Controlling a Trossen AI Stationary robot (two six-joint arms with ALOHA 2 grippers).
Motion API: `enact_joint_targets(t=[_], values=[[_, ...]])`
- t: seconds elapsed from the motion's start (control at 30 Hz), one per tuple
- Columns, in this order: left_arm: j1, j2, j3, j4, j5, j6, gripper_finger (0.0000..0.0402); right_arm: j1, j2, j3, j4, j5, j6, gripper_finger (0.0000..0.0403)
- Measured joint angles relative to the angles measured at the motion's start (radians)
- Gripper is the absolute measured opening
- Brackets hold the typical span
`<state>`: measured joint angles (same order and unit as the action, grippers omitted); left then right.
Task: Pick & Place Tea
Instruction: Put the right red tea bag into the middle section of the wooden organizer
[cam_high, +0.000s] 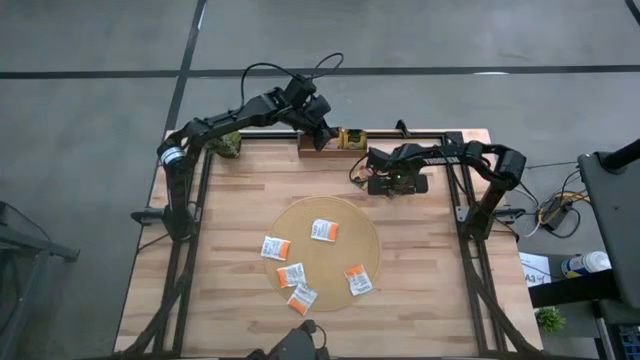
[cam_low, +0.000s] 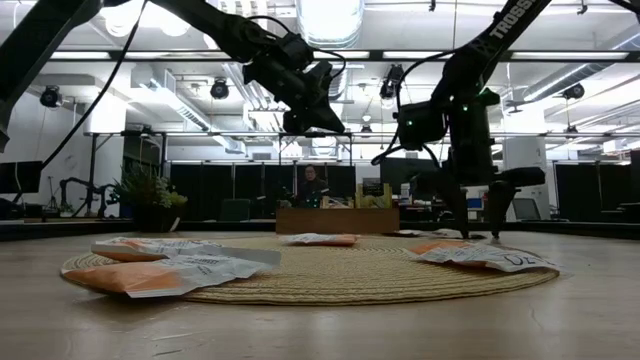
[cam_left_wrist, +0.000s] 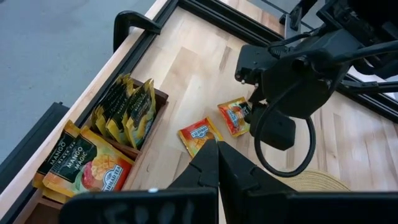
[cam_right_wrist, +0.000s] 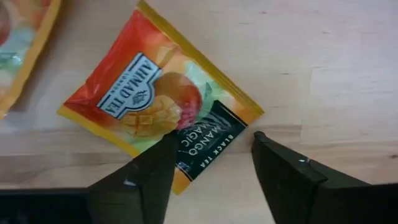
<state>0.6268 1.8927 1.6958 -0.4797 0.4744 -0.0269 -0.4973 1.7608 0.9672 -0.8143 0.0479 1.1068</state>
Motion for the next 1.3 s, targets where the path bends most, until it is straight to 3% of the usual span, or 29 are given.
enact_joint_targets(t=[0.33, 0.9, 1.1, 1.3], values=[[0.002, 0.000, 0.000, 0.000, 0.000, 0.003, 0.0000, 0.000, 0.005, -0.002, 0.048, 0.041, 0.009, 0.0022], [0.005, -0.001, 0.000, 0.001, 0.000, 0.004, 0.0000, 0.007, -0.112, 0.011, 0.036, 0.087, -0.093, 0.0008], [0.006, -0.021, 0.000, 0.002, 0.001, 0.002, 0.0000, 0.028, -0.231, 0.032, 0.034, 0.086, -0.257, 0.0008], [0.008, -0.063, 0.001, 0.008, 0.010, 0.001, 0.0000, 0.056, -0.348, 0.063, 0.035, 0.086, -0.526, 0.0008]])
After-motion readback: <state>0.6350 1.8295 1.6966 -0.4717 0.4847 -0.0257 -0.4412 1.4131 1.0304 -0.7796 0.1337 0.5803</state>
